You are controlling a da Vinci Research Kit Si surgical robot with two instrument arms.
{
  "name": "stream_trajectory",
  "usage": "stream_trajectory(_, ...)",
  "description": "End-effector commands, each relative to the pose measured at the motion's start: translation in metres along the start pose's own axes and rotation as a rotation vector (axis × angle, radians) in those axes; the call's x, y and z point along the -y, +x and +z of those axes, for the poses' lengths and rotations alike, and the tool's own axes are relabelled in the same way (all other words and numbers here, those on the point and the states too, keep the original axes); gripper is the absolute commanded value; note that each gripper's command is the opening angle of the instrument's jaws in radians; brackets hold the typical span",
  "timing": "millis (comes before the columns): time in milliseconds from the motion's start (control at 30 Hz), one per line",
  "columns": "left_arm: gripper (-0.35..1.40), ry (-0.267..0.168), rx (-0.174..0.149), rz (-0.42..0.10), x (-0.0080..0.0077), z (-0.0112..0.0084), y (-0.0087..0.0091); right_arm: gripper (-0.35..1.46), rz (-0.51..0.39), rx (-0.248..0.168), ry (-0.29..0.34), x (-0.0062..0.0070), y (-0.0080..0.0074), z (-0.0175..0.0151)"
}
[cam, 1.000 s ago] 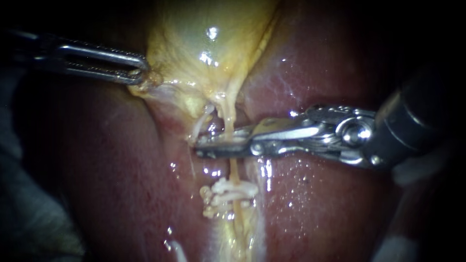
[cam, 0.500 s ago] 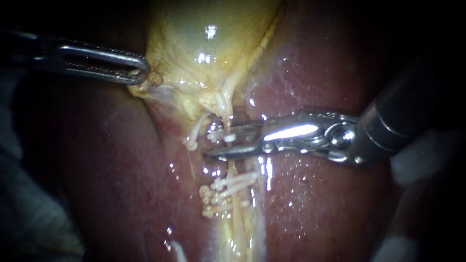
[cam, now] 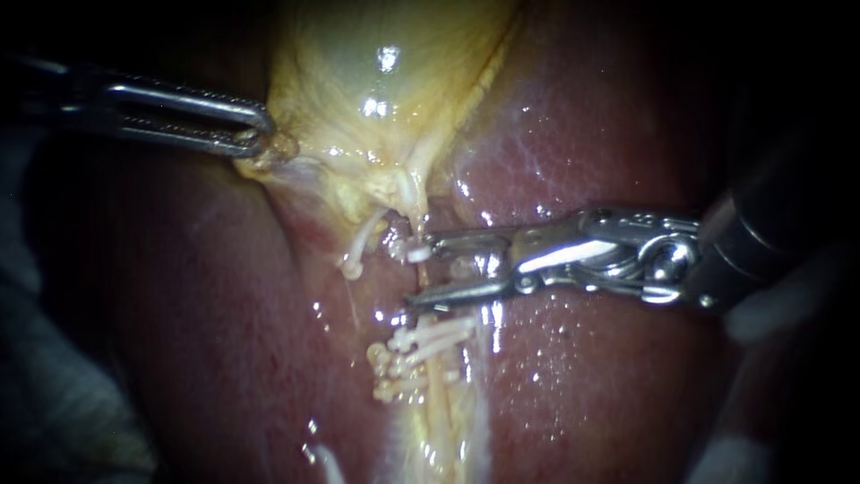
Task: Going back third clip right tube
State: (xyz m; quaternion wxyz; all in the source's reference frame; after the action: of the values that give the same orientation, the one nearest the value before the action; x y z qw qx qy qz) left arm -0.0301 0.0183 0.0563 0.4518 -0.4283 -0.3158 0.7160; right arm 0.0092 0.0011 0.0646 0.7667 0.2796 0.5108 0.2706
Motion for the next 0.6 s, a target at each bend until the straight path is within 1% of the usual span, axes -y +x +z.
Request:
stream_trajectory(33, -0.35, 0.0, 0.0, 0.0, 0.0, 0.0, 0.0, 0.5, -0.009, -0.001, -0.006, 0.0, 0.0001, -0.0003)
stream_trajectory(100, -0.35, 0.0, 0.0, 0.0, 0.0, 0.0, 0.0, 0.5, -0.036, -0.005, -0.019, 0.0003, 0.0003, -0.001)
stream_trajectory(167, -0.35, -0.001, 0.0, 0.0, 0.0, 0.0, 0.0, 0.5, -0.071, -0.005, -0.025, 0.0008, 0.0006, -0.002)
stream_trajectory(300, -0.35, -0.001, 0.0, 0.0, 0.0, -0.0001, 0.0, 0.5, -0.148, -0.001, -0.013, 0.0024, 0.0013, -0.0042)
stream_trajectory(367, -0.35, -0.001, 0.0, 0.0, 0.0, -0.0001, 0.0, 0.5, -0.186, 0.0, -0.006, 0.0035, 0.0017, -0.0053)
stream_trajectory(467, -0.35, -0.001, 0.0, 0.0, 0.0, -0.0001, 0.0, 0.5, -0.25, 0.003, 0.002, 0.0048, 0.0019, -0.0065)
stream_trajectory(533, -0.35, -0.001, 0.0, 0.0, 0.0, -0.0001, 0.0, 0.5, -0.28, 0.004, 0.006, 0.0053, 0.0018, -0.0071)
stream_trajectory(600, -0.35, -0.001, 0.0, 0.0, 0.0, -0.0001, 0.0, 0.5, -0.316, 0.005, 0.01, 0.0056, 0.0017, -0.0076)
